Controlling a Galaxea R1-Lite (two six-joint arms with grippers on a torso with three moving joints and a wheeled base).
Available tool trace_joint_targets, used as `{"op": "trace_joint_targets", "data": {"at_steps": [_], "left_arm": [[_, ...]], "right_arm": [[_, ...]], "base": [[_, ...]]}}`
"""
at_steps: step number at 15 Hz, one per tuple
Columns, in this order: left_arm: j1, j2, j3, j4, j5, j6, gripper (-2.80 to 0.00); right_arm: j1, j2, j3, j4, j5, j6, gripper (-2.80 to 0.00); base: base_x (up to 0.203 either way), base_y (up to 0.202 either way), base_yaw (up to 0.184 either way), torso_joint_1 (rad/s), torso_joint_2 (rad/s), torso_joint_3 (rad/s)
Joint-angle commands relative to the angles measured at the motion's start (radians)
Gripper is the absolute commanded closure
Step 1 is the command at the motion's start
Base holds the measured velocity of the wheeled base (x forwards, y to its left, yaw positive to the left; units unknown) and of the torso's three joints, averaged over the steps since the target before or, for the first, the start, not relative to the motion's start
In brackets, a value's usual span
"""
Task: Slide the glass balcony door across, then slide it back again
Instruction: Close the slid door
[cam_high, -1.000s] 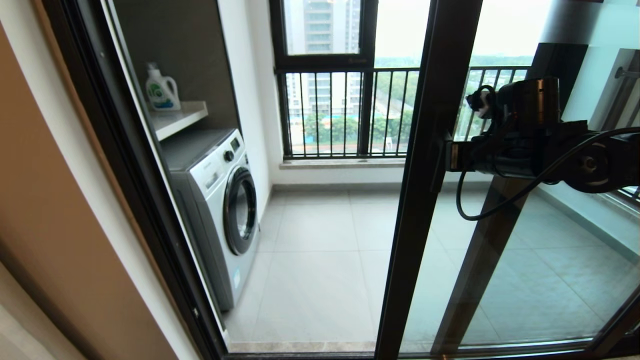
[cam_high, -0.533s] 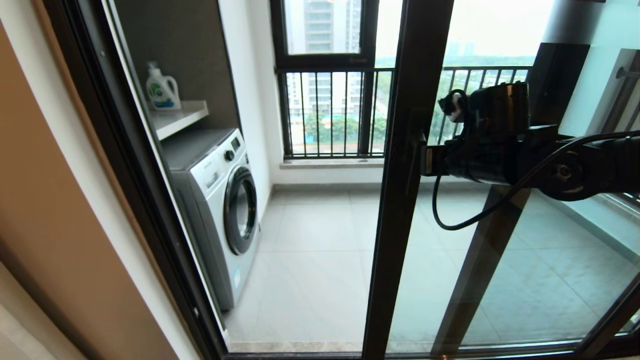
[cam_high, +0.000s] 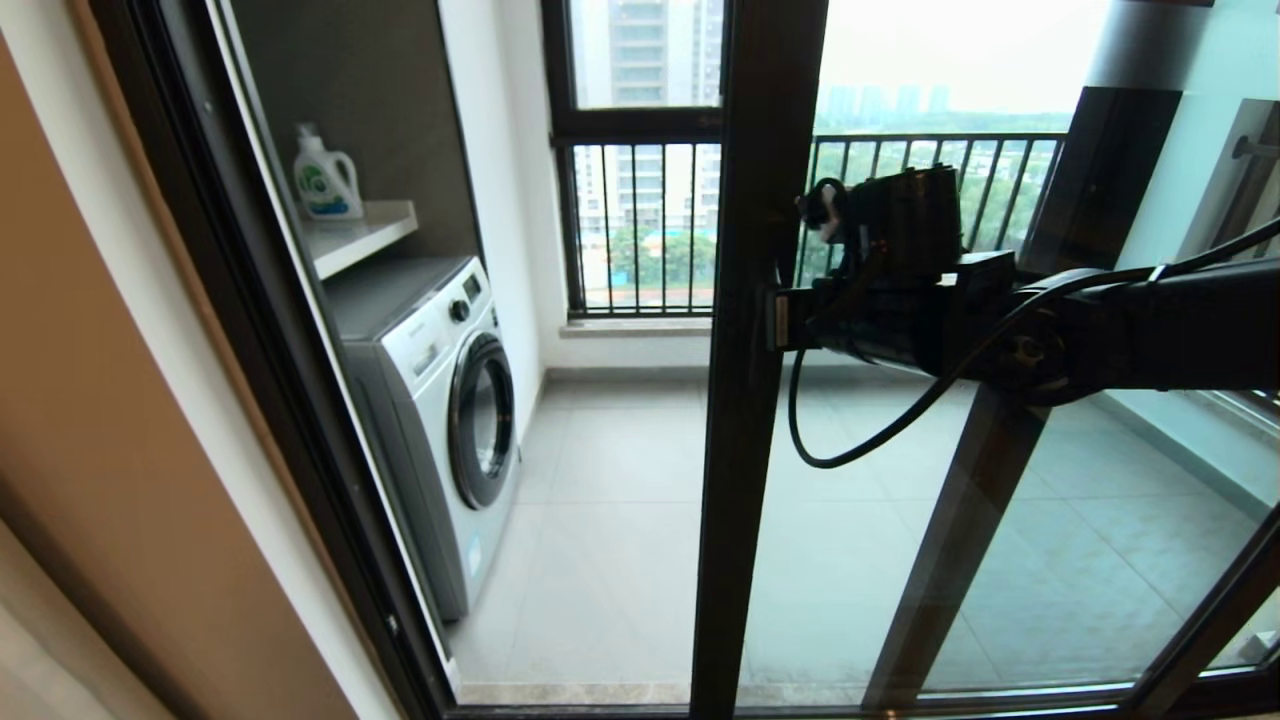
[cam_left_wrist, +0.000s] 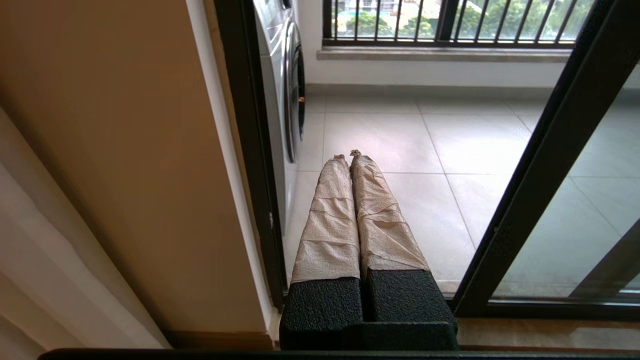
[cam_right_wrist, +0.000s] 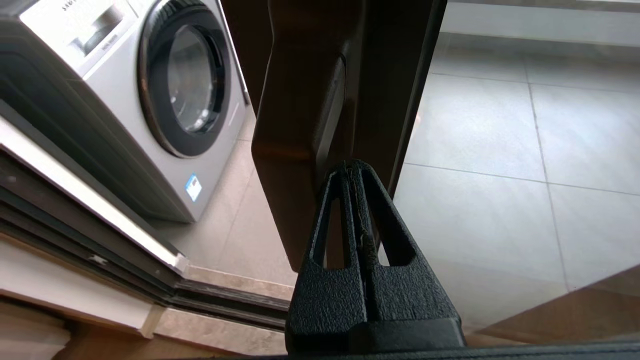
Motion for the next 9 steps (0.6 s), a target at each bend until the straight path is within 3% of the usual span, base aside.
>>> {"op": "trace_joint_targets", "data": {"at_steps": [1,9], "left_arm": [[0.0,0.002,0.0,0.001,0.001,0.0,0.0],[0.0,0.002,0.0,0.001,0.001,0.0,0.0]], "right_arm": [[0.028,0.05,-0.051,0.0,-0.005,0.007,0.0],[0.162,0.129,-0.112,0.001,-0.039,0.046,0.0]], "base": [[0.0,0.0,0.0,0.0,0.0,0.0],[0.0,0.0,0.0,0.0,0.0,0.0]]}}
